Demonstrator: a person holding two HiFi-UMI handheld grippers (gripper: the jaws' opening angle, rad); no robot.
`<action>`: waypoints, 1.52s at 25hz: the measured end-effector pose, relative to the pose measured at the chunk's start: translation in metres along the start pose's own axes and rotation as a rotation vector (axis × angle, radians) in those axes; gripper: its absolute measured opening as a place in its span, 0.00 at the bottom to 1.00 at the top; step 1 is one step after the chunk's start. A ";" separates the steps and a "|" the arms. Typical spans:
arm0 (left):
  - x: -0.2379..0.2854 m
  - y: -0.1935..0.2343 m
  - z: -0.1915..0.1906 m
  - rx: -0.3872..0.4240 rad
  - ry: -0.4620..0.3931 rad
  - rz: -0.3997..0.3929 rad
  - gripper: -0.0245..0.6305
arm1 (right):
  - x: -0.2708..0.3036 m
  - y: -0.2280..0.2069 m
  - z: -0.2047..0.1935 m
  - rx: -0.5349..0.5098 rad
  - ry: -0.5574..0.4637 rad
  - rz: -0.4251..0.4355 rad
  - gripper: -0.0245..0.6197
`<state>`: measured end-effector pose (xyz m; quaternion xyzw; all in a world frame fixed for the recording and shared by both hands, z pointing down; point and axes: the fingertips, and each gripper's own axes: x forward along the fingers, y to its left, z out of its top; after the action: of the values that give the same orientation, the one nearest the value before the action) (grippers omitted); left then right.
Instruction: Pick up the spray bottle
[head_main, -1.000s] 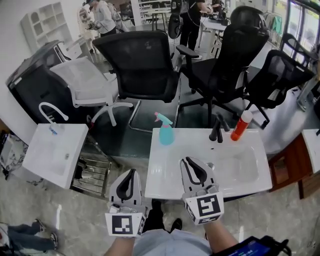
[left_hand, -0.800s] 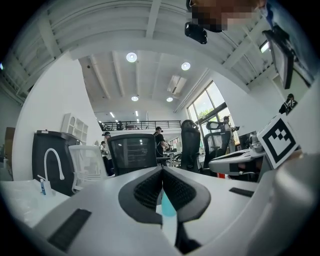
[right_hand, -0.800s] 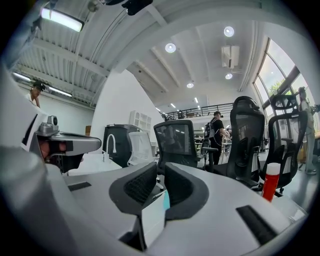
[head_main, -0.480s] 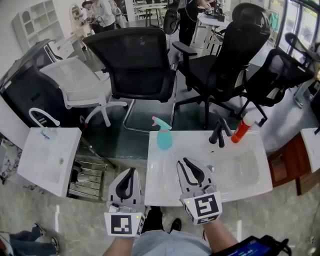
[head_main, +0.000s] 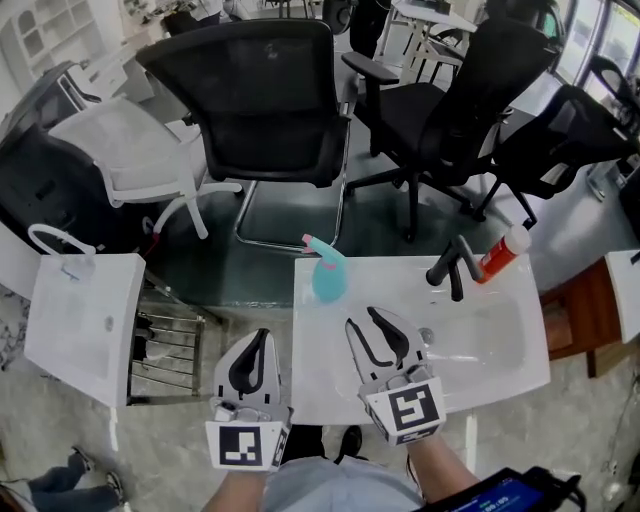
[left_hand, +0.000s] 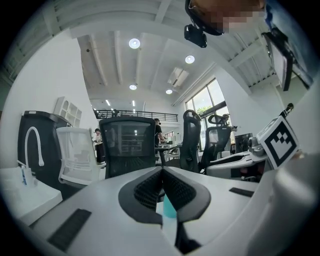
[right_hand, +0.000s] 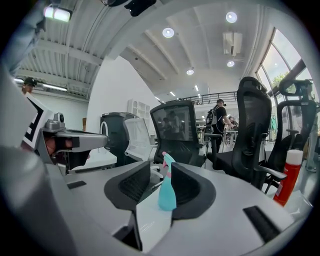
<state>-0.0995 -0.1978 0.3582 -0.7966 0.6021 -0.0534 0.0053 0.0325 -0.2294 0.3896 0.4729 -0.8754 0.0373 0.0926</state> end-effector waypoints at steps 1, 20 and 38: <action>0.006 0.004 -0.003 -0.003 0.006 -0.002 0.07 | 0.007 -0.002 0.000 0.002 -0.002 0.001 0.27; 0.080 0.080 -0.046 -0.031 0.097 -0.011 0.07 | 0.118 -0.030 -0.028 -0.001 0.070 -0.049 0.44; 0.103 0.110 -0.073 -0.056 0.145 -0.010 0.07 | 0.157 -0.036 -0.050 -0.005 0.171 -0.047 0.43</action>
<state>-0.1841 -0.3227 0.4304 -0.7935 0.5981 -0.0942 -0.0610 -0.0149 -0.3710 0.4684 0.4882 -0.8531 0.0733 0.1690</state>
